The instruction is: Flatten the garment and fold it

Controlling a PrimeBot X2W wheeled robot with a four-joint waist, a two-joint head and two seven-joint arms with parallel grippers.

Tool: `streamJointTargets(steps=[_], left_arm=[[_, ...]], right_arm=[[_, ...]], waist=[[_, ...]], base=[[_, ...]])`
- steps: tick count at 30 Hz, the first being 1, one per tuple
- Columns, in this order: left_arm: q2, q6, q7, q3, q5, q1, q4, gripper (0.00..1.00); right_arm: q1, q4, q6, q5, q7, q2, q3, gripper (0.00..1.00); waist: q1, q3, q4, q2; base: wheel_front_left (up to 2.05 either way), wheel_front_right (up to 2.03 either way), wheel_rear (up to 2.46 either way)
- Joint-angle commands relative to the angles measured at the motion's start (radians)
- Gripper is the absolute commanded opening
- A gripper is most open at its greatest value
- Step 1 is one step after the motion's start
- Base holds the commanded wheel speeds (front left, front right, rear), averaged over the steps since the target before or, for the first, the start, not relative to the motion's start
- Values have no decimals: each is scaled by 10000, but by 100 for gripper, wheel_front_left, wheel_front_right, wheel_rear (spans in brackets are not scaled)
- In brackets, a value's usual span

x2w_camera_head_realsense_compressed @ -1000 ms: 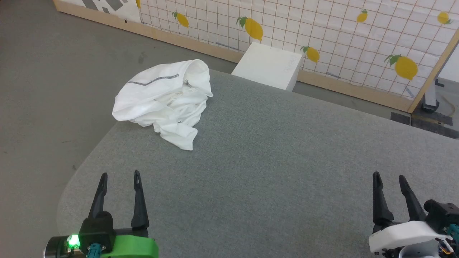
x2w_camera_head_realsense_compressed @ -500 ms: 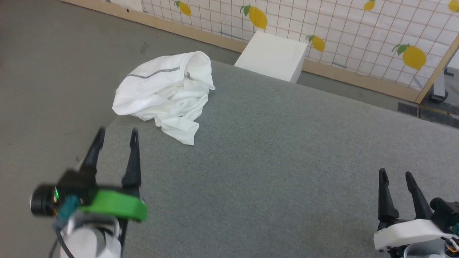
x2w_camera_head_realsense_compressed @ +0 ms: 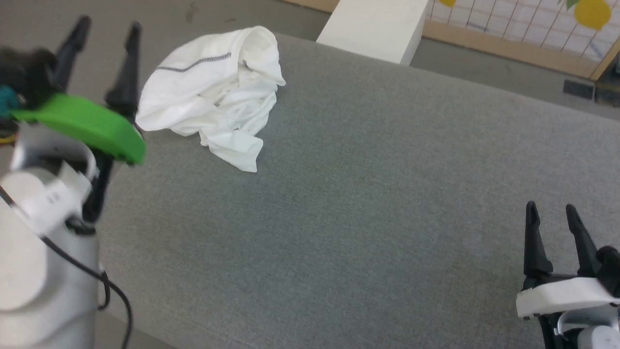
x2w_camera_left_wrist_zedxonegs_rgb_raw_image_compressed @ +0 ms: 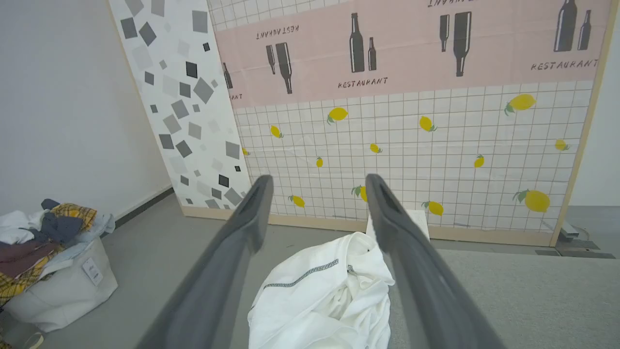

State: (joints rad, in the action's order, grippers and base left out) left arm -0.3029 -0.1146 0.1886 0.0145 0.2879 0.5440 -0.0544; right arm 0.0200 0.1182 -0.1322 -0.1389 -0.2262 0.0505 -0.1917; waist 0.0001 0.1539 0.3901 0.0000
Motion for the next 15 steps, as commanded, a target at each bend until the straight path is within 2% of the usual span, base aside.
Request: streamJointTargets(steps=[1, 6, 15], left_arm=[[-54, -43, 254, -75, 292, 443, 242, 100], [-188, -45, 1397, -378, 1122, 1625, 1241, 100], [-852, 207, 3467, -390, 1365, 3233, 2740, 100]], right_arm=[[166, -220, 15, 90, 83, -3, 0, 100], [180, -1020, 15, 256, 442, -3, 78, 100], [304, -2250, 15, 480, 992, -3, 164, 100]], waist=[[-1, 511, -263, 0], [-1, 1000, -538, 0], [-1, 2009, -1117, 0]], base=[[0, 0, 0], [0, 0, 0], [0, 0, 0]])
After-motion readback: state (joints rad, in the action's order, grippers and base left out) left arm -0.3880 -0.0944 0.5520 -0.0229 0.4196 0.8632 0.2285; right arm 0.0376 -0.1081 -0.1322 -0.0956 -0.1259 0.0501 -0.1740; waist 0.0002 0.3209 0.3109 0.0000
